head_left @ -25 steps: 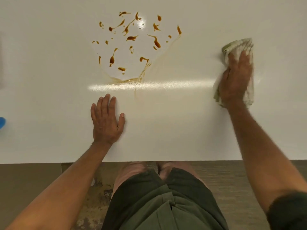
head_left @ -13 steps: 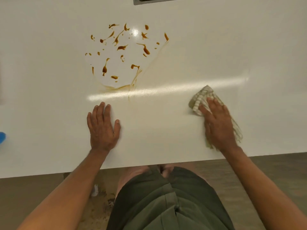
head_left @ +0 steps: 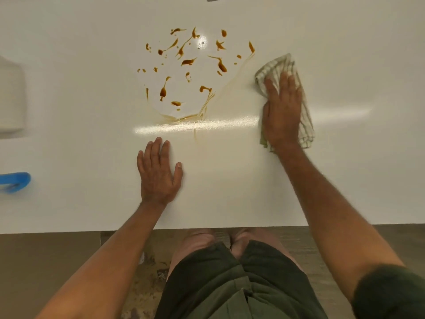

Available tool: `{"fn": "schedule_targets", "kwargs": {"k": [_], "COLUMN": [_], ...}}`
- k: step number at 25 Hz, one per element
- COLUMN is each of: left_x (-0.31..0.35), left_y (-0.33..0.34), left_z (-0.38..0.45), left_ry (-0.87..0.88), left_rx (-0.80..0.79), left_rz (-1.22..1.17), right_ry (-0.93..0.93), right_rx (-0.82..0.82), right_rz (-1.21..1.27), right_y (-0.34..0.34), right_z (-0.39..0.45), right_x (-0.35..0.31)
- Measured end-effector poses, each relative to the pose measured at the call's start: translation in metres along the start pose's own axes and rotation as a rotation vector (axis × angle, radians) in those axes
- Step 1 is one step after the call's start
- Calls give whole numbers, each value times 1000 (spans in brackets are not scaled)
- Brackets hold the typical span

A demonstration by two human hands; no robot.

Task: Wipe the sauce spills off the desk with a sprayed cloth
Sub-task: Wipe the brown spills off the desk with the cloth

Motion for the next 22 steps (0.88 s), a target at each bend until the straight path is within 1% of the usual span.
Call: {"fn": "schedule_targets", "kwargs": {"k": [2, 5, 7, 8, 10, 11, 13, 14, 15, 16, 17, 18, 20, 21, 22], "left_x": [0, 0, -2, -6, -16, -22, -23, -15, 1, 21, 44, 66, 95, 98, 94], "left_y": [-1, -4, -10, -14, -25, -30, -37, -40, -42, -44, -43, -39, -22, -14, -8], "left_z": [0, 1, 0, -2, -7, -8, -6, -2, 3, 7, 10, 13, 14, 15, 16], "left_ry": [-2, 19, 14, -27, -202, -320, -520, -558, -537, -469, -391, -327, -273, -285, -298], "left_rx": [6, 22, 68, 115, 252, 323, 405, 406, 382, 337, 281, 213, 51, -22, -67], "left_rz": [-10, -65, -242, -371, -588, -652, -695, -689, -680, -661, -615, -538, -370, -294, -217], "right_ry": [-66, -164, -212, -218, -162, -119, -44, -13, 21, 56, 79, 88, 99, 104, 99], "right_rx": [-8, -82, -134, -152, -179, -205, -277, -303, -309, -277, -212, -117, 63, 103, 108], "right_rz": [56, 89, 122, 139, 180, 224, 433, 589, 755, 878, 928, 888, 620, 480, 378], "right_y": [25, 61, 78, 83, 89, 89, 85, 78, 68, 57, 46, 35, 18, 14, 13], "right_z": [-53, -120, -142, -148, -149, -147, -143, -142, -140, -138, -134, -125, -103, -92, -83], "right_x": [-51, -119, -157, -174, -200, -209, -216, -214, -205, -189, -165, -135, -63, -32, -10]}}
Point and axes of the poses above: each hand's wrist, its own z-axis towards the middle knuckle, its own y-axis out of the palm, x = y × z, the point moved 5 cm from there along z, towards the middle knuckle, and after that the axes turned 1 degree about -x, right-handed, at the moved point
